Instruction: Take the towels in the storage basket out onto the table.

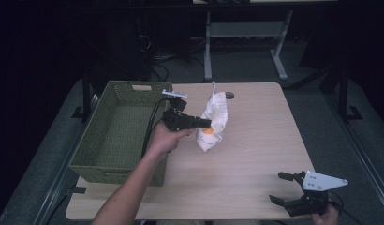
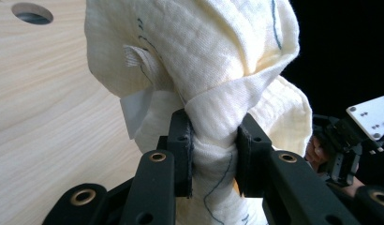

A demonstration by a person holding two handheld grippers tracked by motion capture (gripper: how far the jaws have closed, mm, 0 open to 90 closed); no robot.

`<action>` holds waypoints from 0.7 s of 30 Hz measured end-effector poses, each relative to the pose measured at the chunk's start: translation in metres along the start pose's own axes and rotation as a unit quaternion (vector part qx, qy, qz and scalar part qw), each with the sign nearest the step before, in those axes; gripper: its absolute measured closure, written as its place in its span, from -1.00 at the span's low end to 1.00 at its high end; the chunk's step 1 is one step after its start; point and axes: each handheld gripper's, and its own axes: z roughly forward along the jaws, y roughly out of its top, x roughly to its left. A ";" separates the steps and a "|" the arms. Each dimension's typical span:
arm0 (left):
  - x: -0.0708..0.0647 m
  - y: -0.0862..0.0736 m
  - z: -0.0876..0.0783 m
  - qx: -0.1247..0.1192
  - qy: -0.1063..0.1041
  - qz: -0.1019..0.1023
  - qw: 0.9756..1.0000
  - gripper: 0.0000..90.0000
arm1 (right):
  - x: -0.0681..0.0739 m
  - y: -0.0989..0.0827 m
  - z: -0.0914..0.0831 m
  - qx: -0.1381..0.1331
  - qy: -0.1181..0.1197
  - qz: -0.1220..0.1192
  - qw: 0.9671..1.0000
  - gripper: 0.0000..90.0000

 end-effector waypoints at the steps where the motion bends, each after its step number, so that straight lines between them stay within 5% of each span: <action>1: 0.000 0.000 0.006 0.004 -0.001 0.000 1.000 0.59 | 0.000 0.000 0.000 -0.001 -0.001 -0.001 1.000 -0.69; 21: 0.004 -0.008 0.060 0.039 0.025 -0.011 0.999 0.58 | 0.000 0.001 -0.003 -0.011 0.002 0.000 1.000 -0.69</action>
